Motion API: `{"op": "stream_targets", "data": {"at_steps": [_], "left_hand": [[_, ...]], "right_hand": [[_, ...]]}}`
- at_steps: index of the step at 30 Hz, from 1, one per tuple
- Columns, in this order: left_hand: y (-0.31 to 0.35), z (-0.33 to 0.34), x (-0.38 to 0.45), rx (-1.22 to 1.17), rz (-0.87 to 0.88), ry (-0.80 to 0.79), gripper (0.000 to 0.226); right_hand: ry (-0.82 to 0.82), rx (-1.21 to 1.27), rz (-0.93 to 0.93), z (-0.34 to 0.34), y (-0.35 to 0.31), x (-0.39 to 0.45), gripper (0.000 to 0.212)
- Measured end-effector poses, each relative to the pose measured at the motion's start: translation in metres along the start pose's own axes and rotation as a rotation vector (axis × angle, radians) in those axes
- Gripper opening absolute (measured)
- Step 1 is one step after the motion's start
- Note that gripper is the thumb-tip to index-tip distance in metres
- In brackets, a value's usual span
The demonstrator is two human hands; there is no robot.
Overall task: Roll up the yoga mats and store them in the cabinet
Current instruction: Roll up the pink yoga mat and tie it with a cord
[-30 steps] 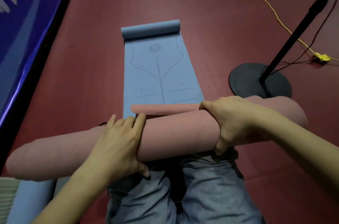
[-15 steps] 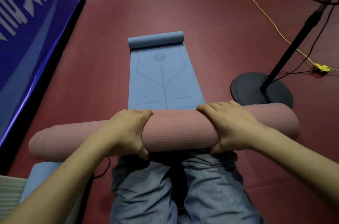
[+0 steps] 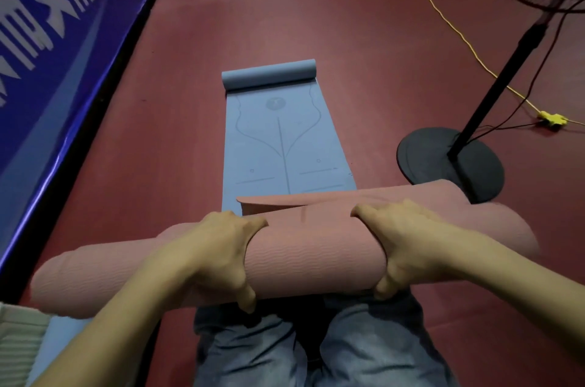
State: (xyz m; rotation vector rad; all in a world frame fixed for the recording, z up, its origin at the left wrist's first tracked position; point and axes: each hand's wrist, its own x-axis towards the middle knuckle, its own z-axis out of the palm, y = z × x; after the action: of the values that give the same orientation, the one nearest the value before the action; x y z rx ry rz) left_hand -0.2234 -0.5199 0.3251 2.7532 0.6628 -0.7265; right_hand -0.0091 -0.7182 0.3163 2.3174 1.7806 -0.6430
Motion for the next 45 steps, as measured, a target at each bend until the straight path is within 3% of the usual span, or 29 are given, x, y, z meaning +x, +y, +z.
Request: {"op": "stream_targets", "data": {"at_steps": [4,8,12,15,17,21,23,25,31,35,40,42,45], "left_hand": [[-0.001,0.012,-0.012,-0.033,0.02,-0.015,0.093],[-0.004,0.02,-0.007,-0.007,0.041,0.037,0.106],[-0.004,0.025,-0.004,0.012,0.135,0.274,0.114],[-0.005,0.033,-0.004,-0.027,0.238,0.521,0.101],[-0.006,0.038,-0.008,-0.028,0.223,0.594,0.093],[-0.002,0.049,-0.006,0.146,0.11,0.479,0.122],[0.003,0.05,0.002,0.192,0.042,0.439,0.141],[0.005,0.047,0.009,0.189,0.0,0.441,0.146],[-0.001,0.023,0.02,0.203,0.038,0.317,0.103],[-0.003,-0.002,0.037,0.163,0.044,0.216,0.09],[-0.005,-0.014,0.054,0.137,0.044,0.164,0.086],[-0.007,-0.014,0.056,0.158,0.044,0.174,0.088],[-0.01,-0.005,0.054,0.138,0.034,0.225,0.1]], "right_hand": [[-0.023,-0.027,-0.037,0.012,-0.007,-0.013,0.1],[0.029,0.04,-0.036,0.014,-0.001,-0.012,0.112],[0.075,0.119,-0.055,0.003,0.007,-0.001,0.103],[0.07,0.192,-0.041,-0.006,0.012,0.009,0.099],[0.042,0.239,-0.053,-0.012,0.015,0.014,0.098],[-0.066,0.413,-0.043,-0.027,0.023,0.03,0.092],[-0.06,0.431,-0.041,-0.029,0.027,0.039,0.092],[-0.021,0.432,-0.02,-0.028,0.027,0.041,0.09],[0.134,0.23,-0.14,-0.025,0.019,0.014,0.084],[0.094,0.071,-0.082,-0.028,0.024,0.016,0.117],[0.15,-0.06,0.02,-0.013,0.046,0.017,0.141],[0.182,-0.087,0.073,-0.004,0.043,0.014,0.14],[0.174,-0.136,0.103,-0.004,0.031,0.014,0.122]]}}
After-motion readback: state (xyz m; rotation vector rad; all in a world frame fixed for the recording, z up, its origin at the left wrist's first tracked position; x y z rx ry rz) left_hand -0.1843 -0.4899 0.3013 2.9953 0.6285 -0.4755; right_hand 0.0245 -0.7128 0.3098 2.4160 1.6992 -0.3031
